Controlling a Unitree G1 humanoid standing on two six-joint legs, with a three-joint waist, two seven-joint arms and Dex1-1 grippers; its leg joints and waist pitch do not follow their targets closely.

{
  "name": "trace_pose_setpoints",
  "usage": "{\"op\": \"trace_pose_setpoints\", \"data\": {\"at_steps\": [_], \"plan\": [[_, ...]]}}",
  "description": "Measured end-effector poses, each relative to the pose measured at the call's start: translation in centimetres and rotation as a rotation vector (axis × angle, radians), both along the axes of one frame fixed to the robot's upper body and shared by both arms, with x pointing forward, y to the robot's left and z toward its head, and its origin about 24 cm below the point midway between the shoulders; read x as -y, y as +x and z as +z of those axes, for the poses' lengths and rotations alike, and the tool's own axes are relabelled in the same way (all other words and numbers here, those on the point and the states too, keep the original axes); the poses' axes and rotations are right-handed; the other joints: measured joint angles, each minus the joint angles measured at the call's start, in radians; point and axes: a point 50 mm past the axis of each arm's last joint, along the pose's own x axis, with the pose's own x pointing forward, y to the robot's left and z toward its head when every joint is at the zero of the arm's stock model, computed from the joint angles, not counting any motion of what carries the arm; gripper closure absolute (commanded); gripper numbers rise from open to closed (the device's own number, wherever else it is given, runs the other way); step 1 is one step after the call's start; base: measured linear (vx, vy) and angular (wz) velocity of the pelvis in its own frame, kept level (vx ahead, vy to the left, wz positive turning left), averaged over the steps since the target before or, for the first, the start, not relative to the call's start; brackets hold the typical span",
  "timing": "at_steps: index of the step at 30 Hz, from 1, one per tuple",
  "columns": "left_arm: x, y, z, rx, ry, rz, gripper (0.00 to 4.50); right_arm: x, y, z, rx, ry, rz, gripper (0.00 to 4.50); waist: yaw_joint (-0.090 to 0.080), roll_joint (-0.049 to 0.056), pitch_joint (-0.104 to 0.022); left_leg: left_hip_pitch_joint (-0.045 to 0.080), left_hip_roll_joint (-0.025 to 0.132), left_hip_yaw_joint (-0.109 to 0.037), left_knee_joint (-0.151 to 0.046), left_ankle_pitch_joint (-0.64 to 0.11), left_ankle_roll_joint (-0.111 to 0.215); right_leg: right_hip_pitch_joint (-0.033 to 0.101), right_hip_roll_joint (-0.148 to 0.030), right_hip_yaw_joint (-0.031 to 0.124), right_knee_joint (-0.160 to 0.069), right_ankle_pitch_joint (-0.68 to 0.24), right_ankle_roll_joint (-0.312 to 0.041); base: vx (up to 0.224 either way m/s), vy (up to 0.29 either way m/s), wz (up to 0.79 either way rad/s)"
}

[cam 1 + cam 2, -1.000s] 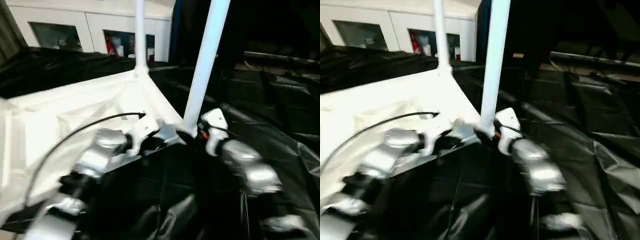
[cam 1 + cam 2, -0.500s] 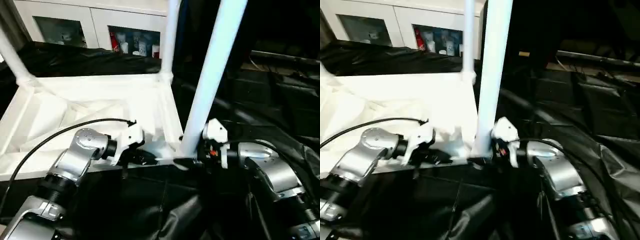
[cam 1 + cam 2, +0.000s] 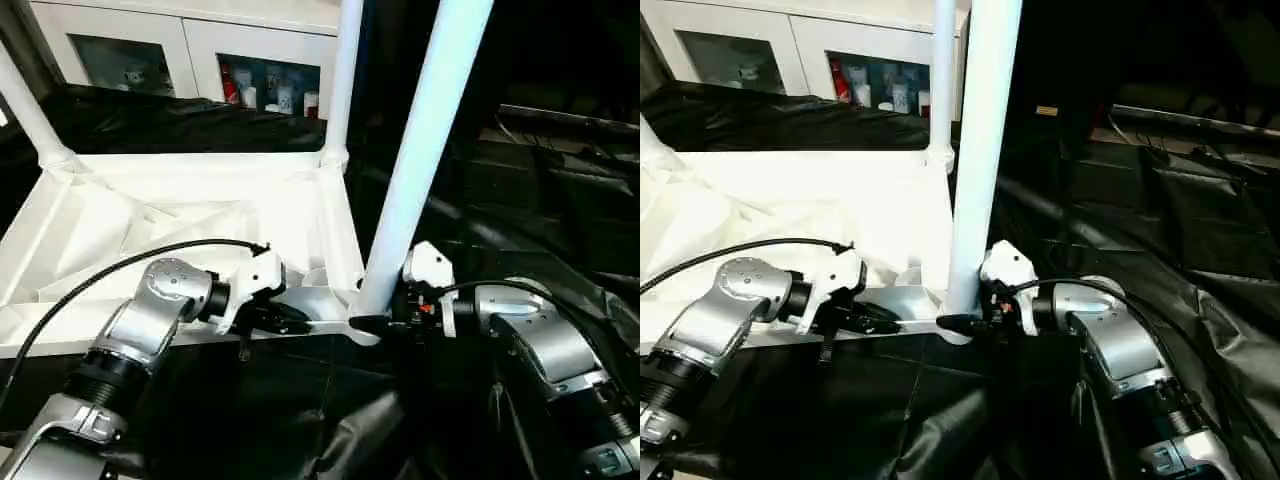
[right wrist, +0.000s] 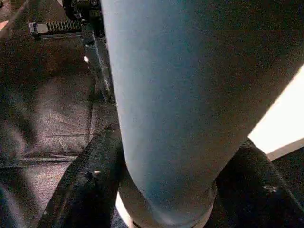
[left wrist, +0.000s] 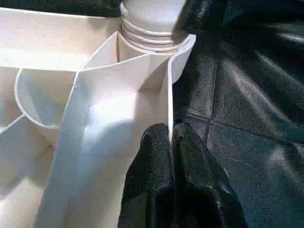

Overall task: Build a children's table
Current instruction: Rotate leg to tighten

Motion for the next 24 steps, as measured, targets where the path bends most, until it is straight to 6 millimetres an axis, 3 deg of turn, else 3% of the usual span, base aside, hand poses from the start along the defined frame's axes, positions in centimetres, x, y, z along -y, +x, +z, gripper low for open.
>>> {"op": "trace_pose_setpoints", "data": {"at_steps": [6, 14, 21, 24], "plan": [[0.0, 0.0, -0.1, -0.003, -0.001, -0.004, 4.50, 0.0, -0.2, 0.2, 0.015, -0.003, 0.009, 2.30, 0.000, 0.002, -0.001, 0.000, 0.000, 0.000, 0.000, 0.000, 0.000, 0.000, 0.000, 0.000, 0.000, 0.000, 0.000, 0.000, 0.000, 0.00], [0.6, 0.1, -0.4, 0.015, 0.000, 0.005, 4.50, 0.3, -0.8, -0.6, -0.003, 0.049, -0.059, 2.43, 0.006, 0.001, -0.002, 0.006, 0.000, 0.000, 0.001, 0.000, 0.000, 0.007, -0.001, 0.000, -0.001, 0.000, 0.000, 0.000, 0.000, 0.00], [2.8, 1.7, -1.3, 0.065, -0.002, 0.224, 4.50, -0.5, 1.4, -2.3, -0.015, 0.135, -0.469, 2.44, -0.006, 0.000, -0.002, 0.024, -0.001, 0.000, -0.001, -0.003, -0.006, 0.024, -0.002, 0.000, -0.006, -0.005, 0.009, -0.008, 0.002, -0.01], [4.7, 2.6, -1.8, 0.069, 0.002, 0.339, 4.50, -1.6, 3.1, -2.5, -0.016, 0.130, -0.702, 2.45, -0.016, 0.006, -0.006, 0.025, -0.002, -0.002, -0.005, -0.003, -0.006, 0.025, -0.002, -0.005, -0.022, -0.005, 0.009, -0.060, 0.024, -0.08]]}}
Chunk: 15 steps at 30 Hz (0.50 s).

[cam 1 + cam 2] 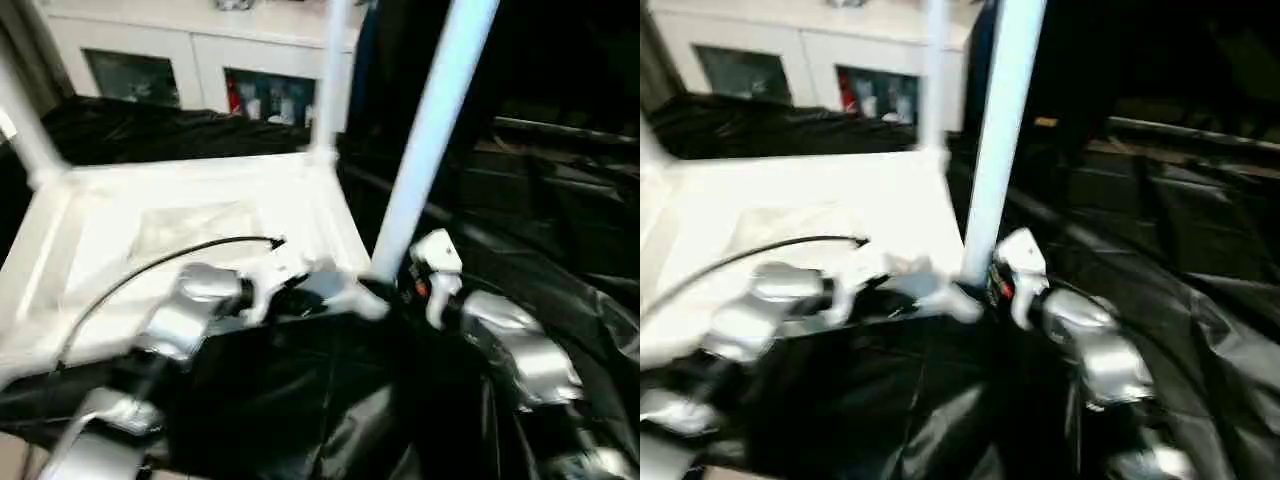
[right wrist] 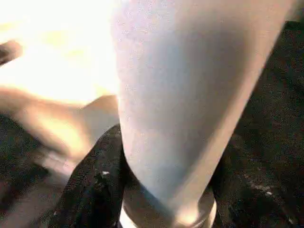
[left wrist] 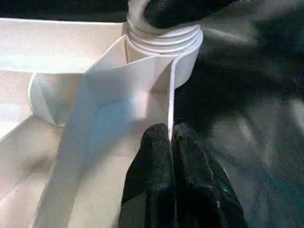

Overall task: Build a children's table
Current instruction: Rotate leg to tighten

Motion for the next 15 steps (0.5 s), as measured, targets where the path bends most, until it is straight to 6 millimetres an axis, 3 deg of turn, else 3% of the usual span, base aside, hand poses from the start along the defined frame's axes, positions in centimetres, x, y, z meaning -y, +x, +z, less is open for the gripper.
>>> {"op": "trace_pose_setpoints", "data": {"at_steps": [2, 5, 6, 7, 8, 9, 10, 11, 12, 13, 14, 15], "plan": [[1.0, 0.2, -0.2, -0.001, -0.002, 0.045, 4.50, -0.4, 0.7, -0.1, -0.011, -0.009, -0.097, 2.45, -0.002, 0.006, -0.001, 0.001, 0.000, -0.005, -0.004, 0.000, 0.000, 0.008, -0.001, -0.008, -0.016, 0.000, 0.000, -0.059, 0.039, -0.08], [1.6, 0.3, -0.5, -0.003, 0.002, 0.081, 4.50, -0.9, 1.0, -0.4, -0.027, -0.011, -0.165, 2.45, -0.011, 0.014, 0.003, 0.010, 0.001, -0.007, -0.009, -0.001, 0.001, 0.022, -0.016, -0.040, -0.043, 0.000, 0.000, -0.056, 0.049, 0.01], [1.7, 0.3, -0.6, -0.005, 0.002, 0.088, 4.50, -1.1, 1.1, -0.4, -0.031, -0.007, -0.182, 2.45, -0.015, 0.022, 0.007, 0.014, 0.002, -0.012, -0.011, -0.001, 0.002, 0.035, -0.020, -0.057, -0.058, 0.000, 0.000, -0.017, 0.073, -0.12], [1.7, 0.4, -0.6, -0.001, 0.005, 0.088, 4.50, -1.2, 1.3, -0.3, -0.029, -0.009, -0.183, 2.45, -0.016, 0.029, 0.010, 0.009, 0.002, -0.018, -0.012, -0.002, 0.002, 0.048, -0.023, -0.066, -0.058, -0.007, 0.006, -0.017, 0.073, -0.12], [1.7, 0.4, -0.5, 0.002, 0.008, 0.085, 4.50, -1.2, 1.3, -0.3, -0.028, -0.006, -0.186, 1.76, -0.009, 0.035, 0.014, 0.004, 0.002, -0.017, -0.013, -0.002, 0.002, 0.044, -0.027, -0.070, -0.027, -0.030, 0.005, -0.081, 0.060, -0.01], [1.8, 0.5, -0.4, 0.007, 0.014, 0.076, 4.50, -1.0, 1.3, -0.4, -0.031, 0.005, -0.198, 1.76, -0.001, 0.018, 0.012, -0.003, 0.002, 0.013, -0.013, -0.001, 0.002, 0.036, -0.032, -0.045, 0.051, -0.061, -0.012, -0.012, -0.024, 0.19], [1.7, 0.6, -0.2, 0.014, 0.020, 0.070, 4.50, -1.1, 1.3, -0.3, -0.033, 0.019, -0.198, 1.76, 0.003, -0.021, -0.001, 0.000, -0.007, 0.032, -0.011, -0.001, 0.001, 0.036, -0.040, -0.002, 0.060, -0.072, 0.022, -0.012, -0.024, 0.19], [1.7, 0.6, -0.2, 0.019, 0.019, 0.070, 4.50, -1.2, 1.4, -0.1, -0.029, 0.026, -0.195, 1.70, 0.014, -0.019, -0.003, -0.001, -0.013, 0.026, -0.009, -0.004, -0.001, 0.028, -0.042, 0.005, 0.060, -0.067, 0.030, 0.084, -0.086, 0.03], [1.6, 0.6, -0.2, 0.018, 0.018, 0.062, 4.50, -1.3, 1.4, 0.0, -0.025, 0.032, -0.184, 1.56, 0.021, -0.007, -0.004, -0.005, -0.016, 0.007, -0.005, -0.011, 0.000, 0.030, -0.043, -0.001, 0.057, -0.066, 0.030, 0.093, -0.025, -0.39], [1.4, 0.6, -0.2, 0.016, 0.018, 0.051, 4.50, -1.3, 1.3, 0.1, -0.024, 0.037, -0.171, 1.41, 0.029, 0.009, -0.011, -0.013, -0.016, -0.010, -0.003, 0.000, -0.002, 0.029, -0.043, -0.015, 0.053, -0.065, 0.029, 0.093, -0.025, -0.39], [1.3, 0.5, -0.1, 0.011, 0.015, 0.041, 4.50, -1.2, 1.3, 0.1, -0.023, 0.040, -0.154, 1.32, 0.029, 0.017, -0.016, -0.017, -0.015, -0.018, -0.005, 0.017, -0.003, 0.027, -0.042, -0.024, 0.050, -0.061, 0.028, 0.090, 0.027, -0.34], [1.0, 0.5, 0.1, 0.010, 0.008, 0.027, 4.50, -0.9, 1.3, 0.3, -0.019, 0.041, -0.106, 1.29, 0.026, 0.011, -0.016, -0.021, -0.014, -0.020, -0.004, 0.019, -0.004, 0.024, -0.039, -0.023, 0.048, -0.048, 0.026, 0.000, 0.000, 0.00]]}}
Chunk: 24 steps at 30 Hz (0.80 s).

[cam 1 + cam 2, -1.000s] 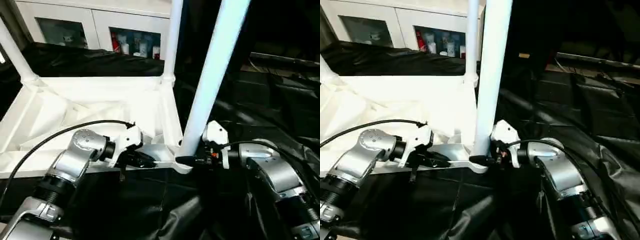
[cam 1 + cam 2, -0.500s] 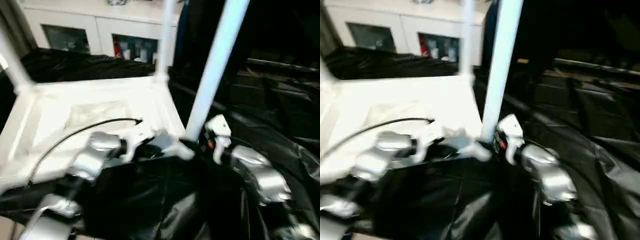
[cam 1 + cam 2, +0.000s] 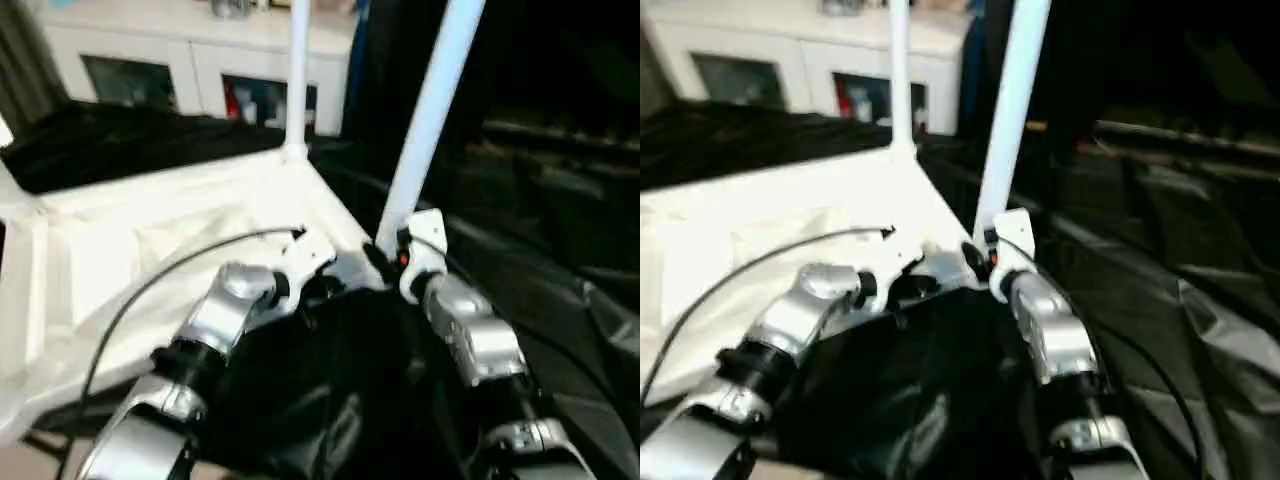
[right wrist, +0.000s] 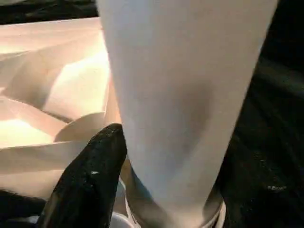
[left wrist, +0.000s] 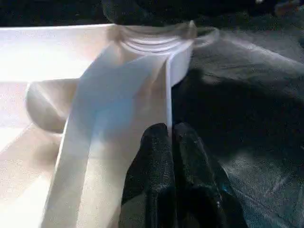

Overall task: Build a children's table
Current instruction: Rotate leg to tighten

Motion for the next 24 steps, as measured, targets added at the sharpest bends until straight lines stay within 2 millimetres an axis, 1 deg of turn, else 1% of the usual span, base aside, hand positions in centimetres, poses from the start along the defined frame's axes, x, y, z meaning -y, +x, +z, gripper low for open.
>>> {"op": "trace_pose_setpoints", "data": {"at_steps": [1, 2, 3, 4, 5, 7, 9, 12, 16, 22, 24], "plan": [[-0.2, 0.0, 0.1, 0.002, 0.000, -0.017, 4.50, 0.2, -0.1, 0.1, 0.003, -0.008, 0.045, 1.25, 0.000, -0.002, -0.001, 0.000, 0.004, 0.000, -0.001, 0.000, 0.000, -0.002, 0.005, 0.001, -0.004, 0.003, -0.004, 0.000, 0.000, 0.00], [-0.3, 0.0, 0.3, 0.002, -0.006, -0.029, 4.50, 0.5, -0.2, 0.2, 0.007, -0.015, 0.077, 1.13, -0.001, -0.002, -0.001, -0.003, 0.008, 0.001, -0.003, 0.000, 0.000, -0.003, 0.009, 0.001, -0.010, 0.008, -0.010, 0.052, -0.030, 0.05], [-0.5, -0.1, 0.4, 0.001, -0.014, -0.046, 4.50, 0.8, -0.3, 0.5, 0.015, -0.032, 0.123, 0.98, -0.002, -0.002, -0.001, -0.008, 0.009, 0.003, -0.004, 0.000, 0.000, -0.008, 0.010, 0.001, -0.010, 0.009, -0.011, 0.000, 0.000, 0.00], [-0.7, -0.2, 0.6, 0.000, -0.018, -0.066, 4.50, 1.2, -0.5, 0.6, 0.022, -0.049, 0.168, 0.98, 0.000, -0.001, -0.001, -0.013, 0.011, 0.003, -0.004, 0.000, 0.000, -0.012, 0.011, 0.001, -0.010, 0.009, -0.011, 0.000, 0.000, 0.00], [-0.9, -0.3, 0.7, -0.001, -0.020, -0.087, 4.50, 1.5, -0.8, 0.7, 0.026, -0.061, 0.210, 0.98, 0.000, -0.001, -0.001, -0.015, 0.012, 0.004, -0.003, 0.000, 0.000, -0.014, 0.011, 0.000, -0.011, 0.008, -0.011, 0.000, 0.000, 0.00], [-1.8, -0.4, 0.9, -0.011, -0.013, -0.132, 4.50, 2.4, -1.4, 0.9, 0.028, -0.090, 0.300, 0.98, 0.001, -0.002, 0.000, -0.017, 0.016, 0.007, -0.002, 0.006, 0.009, -0.015, 0.013, 0.000, -0.011, 0.007, -0.012, 0.000, 0.000, 0.00], [-2.7, -0.9, 1.0, -0.040, -0.021, -0.205, 4.50, 3.5, -2.6, 1.3, 0.017, -0.137, 0.467, 0.98, 0.006, -0.003, 0.001, -0.019, 0.016, 0.009, -0.003, 0.005, 0.010, -0.016, 0.013, 0.000, -0.015, 0.007, -0.012, 0.000, 0.000, 0.00], [-3.8, -1.2, 1.4, -0.055, 0.000, -0.268, 4.50, 4.0, -3.3, 1.7, 0.002, -0.164, 0.588, 0.98, 0.009, -0.007, 0.004, -0.019, 0.017, 0.013, -0.002, 0.004, 0.011, -0.016, 0.012, 0.001, -0.016, 0.007, -0.012, 0.000, 0.000, 0.00], [-4.1, -1.6, 1.6, -0.072, 0.001, -0.331, 4.50, 4.1, -4.1, 1.3, -0.032, -0.172, 0.669, 0.98, 0.015, -0.015, 0.009, -0.019, 0.017, 0.017, -0.001, 0.004, 0.010, -0.016, 0.010, 0.001, -0.016, 0.007, -0.012, 0.000, 0.000, 0.00], [-4.4, -1.8, 1.7, -0.083, 0.002, -0.352, 4.50, 3.9, -4.3, 1.2, -0.032, -0.170, 0.701, 0.98, 0.016, -0.015, 0.010, -0.019, 0.017, 0.018, -0.001, 0.004, 0.011, -0.016, 0.010, 0.001, -0.016, 0.007, -0.012, 0.000, 0.000, 0.00], [-4.5, -1.8, 1.7, -0.085, 0.001, -0.352, 4.50, 3.8, -4.3, 1.2, -0.027, -0.174, 0.705, 1.23, 0.016, -0.015, 0.010, -0.019, 0.017, 0.018, -0.001, 0.004, 0.011, -0.016, 0.010, 0.001, -0.016, 0.007, -0.012, 0.000, 0.000, 0.00]]}}
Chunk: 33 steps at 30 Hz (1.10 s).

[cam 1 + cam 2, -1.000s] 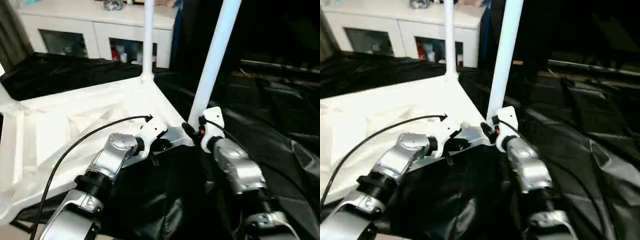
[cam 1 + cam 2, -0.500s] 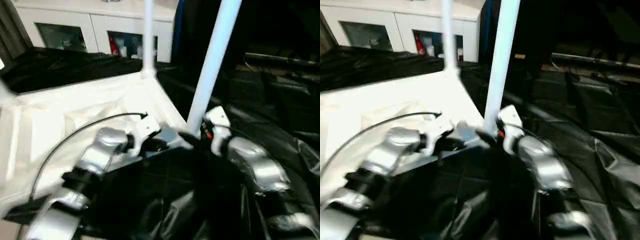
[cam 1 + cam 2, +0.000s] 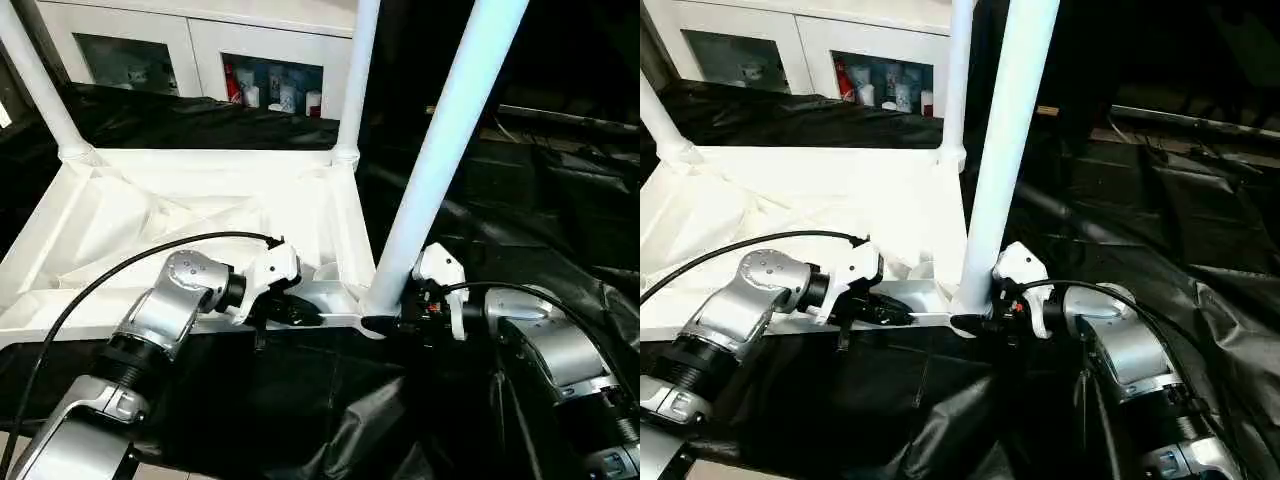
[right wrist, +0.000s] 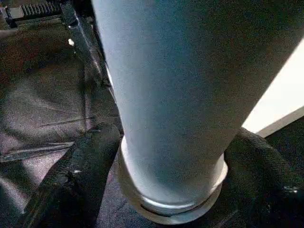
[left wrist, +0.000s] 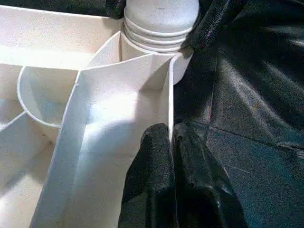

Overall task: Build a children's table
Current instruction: Rotate leg to tighten

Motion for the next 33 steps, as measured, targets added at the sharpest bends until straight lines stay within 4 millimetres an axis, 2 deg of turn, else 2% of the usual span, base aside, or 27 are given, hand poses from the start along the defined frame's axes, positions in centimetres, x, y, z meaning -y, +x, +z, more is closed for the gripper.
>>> {"op": "trace_pose_setpoints", "data": {"at_steps": [8, 19, 23, 28, 30, 33], "plan": [[0.0, -0.1, 0.0, -0.005, -0.005, -0.007, 4.50, -0.1, 0.0, 0.0, 0.003, -0.002, -0.001, 1.72, 0.000, 0.000, 0.000, 0.000, 0.000, 0.000, 0.001, 0.000, 0.000, 0.000, 0.000, 0.000, 0.001, 0.000, 0.000, 0.000, 0.000, 0.00], [-0.2, 0.0, -0.2, 0.000, -0.002, 0.015, 4.50, -0.5, 0.2, -0.5, 0.001, 0.030, -0.045, 1.78, -0.003, 0.000, 0.000, 0.001, 0.001, 0.000, 0.005, 0.000, 0.000, 0.000, 0.000, 0.000, 0.005, 0.000, 0.000, 0.000, 0.000, 0.00], [0.4, 0.8, -0.5, 0.048, 0.018, 0.121, 4.50, -1.4, 1.3, -1.6, 0.015, 0.091, -0.274, 1.80, -0.014, 0.000, -0.001, 0.007, 0.002, 0.000, 0.005, -0.003, -0.006, 0.004, 0.000, 0.001, 0.007, 0.002, -0.002, 0.000, 0.000, 0.00], [3.6, 2.0, -1.1, 0.090, 0.002, 0.297, 4.50, -2.9, 3.3, -2.3, 0.015, 0.144, -0.650, 1.80, -0.020, 0.003, -0.002, 0.011, 0.001, 0.000, 0.005, -0.002, -0.007, 0.006, 0.000, 0.002, 0.004, 0.007, -0.004, 0.000, 0.000, 0.00], [4.6, 2.1, -1.3, 0.096, 0.002, 0.344, 4.50, -3.4, 3.9, -2.4, 0.011, 0.144, -0.747, 1.80, -0.021, 0.004, -0.002, 0.013, 0.001, 0.000, 0.003, -0.002, -0.007, 0.008, 0.000, 0.002, 0.002, 0.007, -0.002, 0.000, 0.000, 0.00], [5.4, 2.2, -1.6, 0.091, -0.001, 0.379, 4.50, -3.8, 4.2, -2.5, 0.018, 0.133, -0.816, 1.80, -0.021, 0.014, -0.006, 0.016, 0.000, 0.000, 0.001, -0.002, -0.007, 0.012, 0.000, 0.002, -0.003, 0.005, 0.001, 0.000, 0.000, 0.00]]}}
